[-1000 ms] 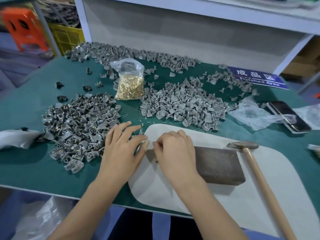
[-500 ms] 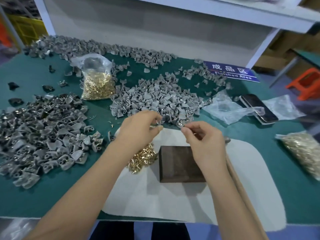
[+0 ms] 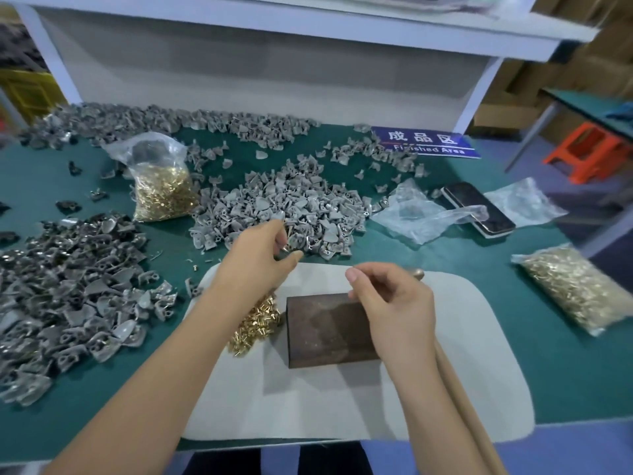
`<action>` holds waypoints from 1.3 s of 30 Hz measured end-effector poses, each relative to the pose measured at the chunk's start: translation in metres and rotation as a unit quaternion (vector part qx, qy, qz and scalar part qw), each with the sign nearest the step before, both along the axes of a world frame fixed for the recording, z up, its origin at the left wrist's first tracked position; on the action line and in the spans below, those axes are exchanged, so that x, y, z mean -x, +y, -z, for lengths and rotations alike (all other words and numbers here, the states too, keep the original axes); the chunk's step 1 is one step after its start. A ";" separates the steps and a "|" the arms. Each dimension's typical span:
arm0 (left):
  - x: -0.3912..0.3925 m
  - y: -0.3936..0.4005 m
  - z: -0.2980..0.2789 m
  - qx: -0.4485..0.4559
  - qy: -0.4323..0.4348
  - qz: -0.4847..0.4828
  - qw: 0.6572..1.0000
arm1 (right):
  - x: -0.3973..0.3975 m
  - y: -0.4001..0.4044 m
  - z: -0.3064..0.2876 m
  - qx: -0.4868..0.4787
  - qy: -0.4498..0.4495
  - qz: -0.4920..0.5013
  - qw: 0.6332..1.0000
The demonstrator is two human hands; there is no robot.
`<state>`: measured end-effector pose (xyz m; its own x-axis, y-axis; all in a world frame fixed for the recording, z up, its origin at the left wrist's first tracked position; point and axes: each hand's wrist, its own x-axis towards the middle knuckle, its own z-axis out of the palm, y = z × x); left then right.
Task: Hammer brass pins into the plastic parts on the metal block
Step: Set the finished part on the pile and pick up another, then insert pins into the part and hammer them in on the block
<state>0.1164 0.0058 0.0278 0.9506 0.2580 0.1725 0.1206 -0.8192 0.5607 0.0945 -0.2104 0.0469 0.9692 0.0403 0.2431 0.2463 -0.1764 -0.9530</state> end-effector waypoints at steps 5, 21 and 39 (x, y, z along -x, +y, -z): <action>0.028 -0.016 -0.017 0.058 -0.114 -0.004 0.992 | 0.012 -0.006 0.000 -0.018 0.005 -0.004 1.000; 0.114 -0.065 -0.002 0.105 -0.129 0.078 0.983 | 0.044 -0.035 -0.008 0.081 -0.021 -0.101 0.991; 0.114 -0.065 -0.007 0.118 -0.106 0.046 0.986 | 0.032 -0.016 -0.013 0.317 -0.104 -0.122 0.935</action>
